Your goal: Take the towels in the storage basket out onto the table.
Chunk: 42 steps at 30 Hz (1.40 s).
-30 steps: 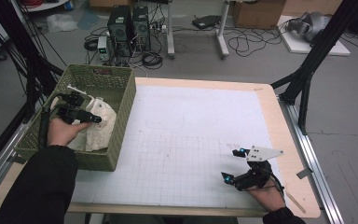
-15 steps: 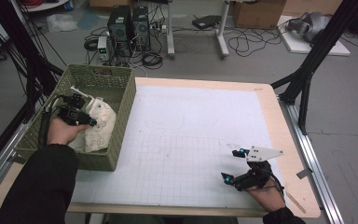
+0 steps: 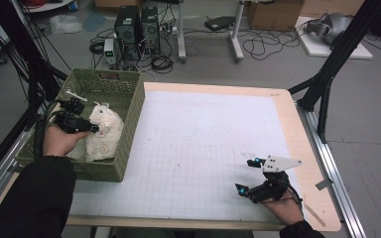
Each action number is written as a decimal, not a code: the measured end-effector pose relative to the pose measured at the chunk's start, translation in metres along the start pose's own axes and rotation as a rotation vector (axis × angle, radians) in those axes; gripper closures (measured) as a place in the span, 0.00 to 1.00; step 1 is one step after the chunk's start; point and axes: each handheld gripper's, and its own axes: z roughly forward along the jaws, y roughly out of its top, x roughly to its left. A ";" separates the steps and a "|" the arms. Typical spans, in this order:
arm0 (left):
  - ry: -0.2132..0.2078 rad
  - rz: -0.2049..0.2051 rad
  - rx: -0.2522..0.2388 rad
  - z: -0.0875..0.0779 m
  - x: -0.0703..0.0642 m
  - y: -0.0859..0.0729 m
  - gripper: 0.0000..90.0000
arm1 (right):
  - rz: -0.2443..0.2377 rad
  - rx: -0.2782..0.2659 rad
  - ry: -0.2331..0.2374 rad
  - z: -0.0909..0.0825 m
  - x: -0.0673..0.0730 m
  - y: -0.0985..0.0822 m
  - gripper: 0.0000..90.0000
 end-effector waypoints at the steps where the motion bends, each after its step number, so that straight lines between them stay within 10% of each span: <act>1: -0.003 0.001 -0.002 -0.002 0.001 0.000 0.94 | 0.001 0.000 0.001 0.000 0.000 0.000 0.04; 12: -0.037 -0.016 -0.045 -0.014 0.007 -0.006 0.94 | 0.005 -0.004 0.003 0.001 -0.001 0.000 0.04; 42: -0.343 -0.166 -0.272 -0.053 0.029 -0.023 0.94 | 0.019 -0.017 0.000 -0.001 -0.004 0.000 0.04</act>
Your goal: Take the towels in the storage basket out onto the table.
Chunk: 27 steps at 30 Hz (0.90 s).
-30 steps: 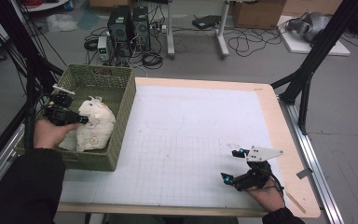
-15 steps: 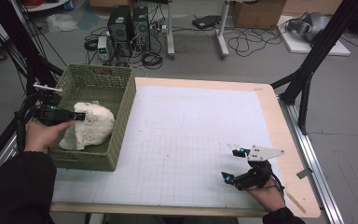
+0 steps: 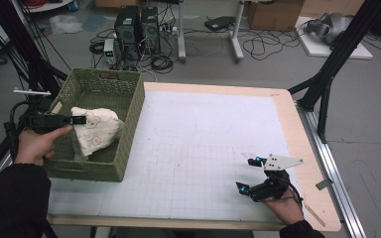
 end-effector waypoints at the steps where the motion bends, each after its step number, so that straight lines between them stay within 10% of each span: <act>1: -0.004 -0.001 -0.002 -0.001 0.000 0.000 0.94 | 0.002 0.002 0.000 0.000 0.000 0.000 0.04; 27: -0.146 -0.052 -0.116 -0.027 0.002 0.010 0.95 | 0.009 0.004 0.006 0.004 -0.004 0.000 0.04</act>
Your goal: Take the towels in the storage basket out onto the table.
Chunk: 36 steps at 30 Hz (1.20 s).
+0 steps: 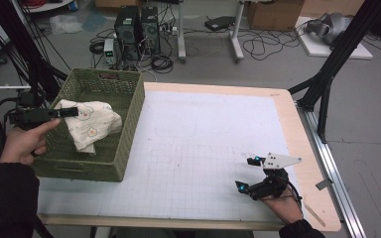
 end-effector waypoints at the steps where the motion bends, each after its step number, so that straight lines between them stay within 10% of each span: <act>1: -0.003 0.000 -0.003 0.000 -0.001 0.001 0.95 | 0.000 0.000 0.001 0.000 0.000 0.000 0.04; 36: -0.133 0.065 -0.071 -0.015 -0.053 0.037 0.95 | 0.002 0.009 0.003 0.002 -0.001 0.000 0.04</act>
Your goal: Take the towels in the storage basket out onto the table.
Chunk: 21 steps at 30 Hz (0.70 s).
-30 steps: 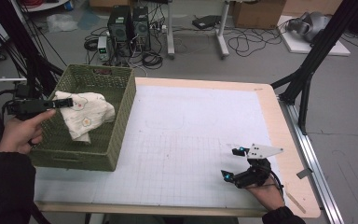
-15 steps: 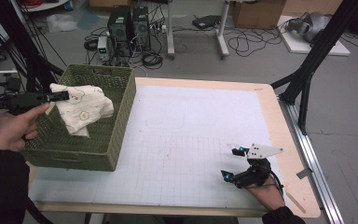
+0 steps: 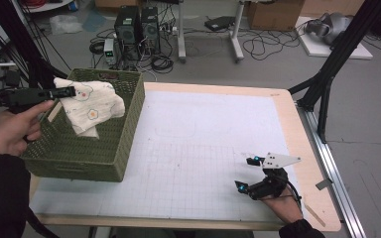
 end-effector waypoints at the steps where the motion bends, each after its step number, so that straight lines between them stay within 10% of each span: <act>1: -0.004 0.002 0.001 0.001 -0.003 0.001 0.95 | 0.000 0.001 0.001 0.000 0.000 0.000 0.04; 21: -0.126 0.052 0.069 0.049 -0.042 0.008 0.95 | 0.003 -0.013 0.015 0.001 0.000 0.001 0.04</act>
